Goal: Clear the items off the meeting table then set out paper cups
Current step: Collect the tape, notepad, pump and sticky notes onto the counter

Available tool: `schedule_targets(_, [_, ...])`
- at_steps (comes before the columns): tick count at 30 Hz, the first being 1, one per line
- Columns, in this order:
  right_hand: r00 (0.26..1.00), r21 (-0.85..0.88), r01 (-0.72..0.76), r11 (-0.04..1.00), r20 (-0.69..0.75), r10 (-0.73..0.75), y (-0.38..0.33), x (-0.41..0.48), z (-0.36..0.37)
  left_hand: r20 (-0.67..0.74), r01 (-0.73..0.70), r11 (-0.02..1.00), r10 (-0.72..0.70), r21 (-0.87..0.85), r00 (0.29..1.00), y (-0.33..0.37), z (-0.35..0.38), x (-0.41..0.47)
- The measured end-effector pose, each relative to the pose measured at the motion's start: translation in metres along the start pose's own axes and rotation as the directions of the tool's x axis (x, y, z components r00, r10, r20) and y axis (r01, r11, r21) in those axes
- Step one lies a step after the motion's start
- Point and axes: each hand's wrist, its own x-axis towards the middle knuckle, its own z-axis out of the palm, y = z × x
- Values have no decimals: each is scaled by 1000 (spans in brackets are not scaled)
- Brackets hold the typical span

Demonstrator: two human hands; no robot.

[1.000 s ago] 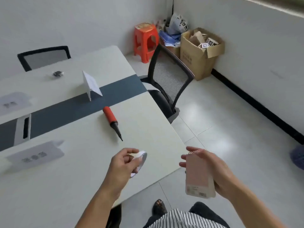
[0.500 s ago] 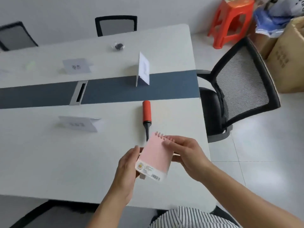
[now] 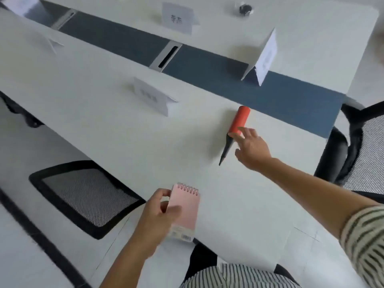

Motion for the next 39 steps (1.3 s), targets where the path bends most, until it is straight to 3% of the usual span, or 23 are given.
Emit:
schedule_targets(5, [988, -427, 98, 899, 153, -35, 18, 63, 10, -45, 48, 997, -51, -66, 998, -26, -23, -14])
schedule_targets(8, [982, -549, 154, 821, 179, -64, 13, 72, 16, -74, 34, 993, -43, -117, 996, -38, -41, -17])
schedule_targets(10, [981, -553, 119, 824, 196, -10, 4, 68, 16, -66, 32, 988, -43, -152, 997, -44, -51, -19])
schedule_targets(13, [966, -438, 14, 899, 237, 101, -7, 43, 20, -42, 21, 982, -30, -188, 999, -48, -64, -19])
schedule_targets(16, [952, -194, -105, 975, 265, 155, -18, 0, 25, -28, 0, 979, -6, -202, 1000, -47, -74, -16])
schedule_targets(19, [928, 66, -240, 969, 308, 209, -40, -45, 19, -50, -8, 970, -4, -243, 999, -45, -85, -11])
schedule_targets(22, [925, 362, -337, 869, 301, 234, -68, -83, 7, -70, -44, 968, 28, -246, 997, -44, -98, -10])
schedule_targets(25, [933, 573, -342, 745, 302, 196, -93, -112, -6, -96, -107, 957, 84, -271, 992, -44, -110, -16])
schedule_targets(28, [924, 786, -374, 492, 360, 128, -119, -140, -19, -144, -162, 907, 114, -389, 983, -50, -120, -34])
schedule_targets(30, [909, 842, -409, 352, 411, 71, -136, -158, -25, -198, -203, 860, 121, -469, 973, -57, -124, -52])
schedule_targets(32, [901, 852, -417, 317, 432, 22, -150, -176, -25, -253, -229, 811, 103, -539, 962, -68, -125, -72])
schedule_targets(36, [887, 827, -406, 390, 459, -49, -172, -208, -12, -385, -231, 776, -17, -587, 923, -111, -122, -116])
schedule_targets(39, [862, 791, -377, 482, 490, -131, -184, -233, 5, -493, -258, 832, -21, -492, 870, -155, -115, -150])
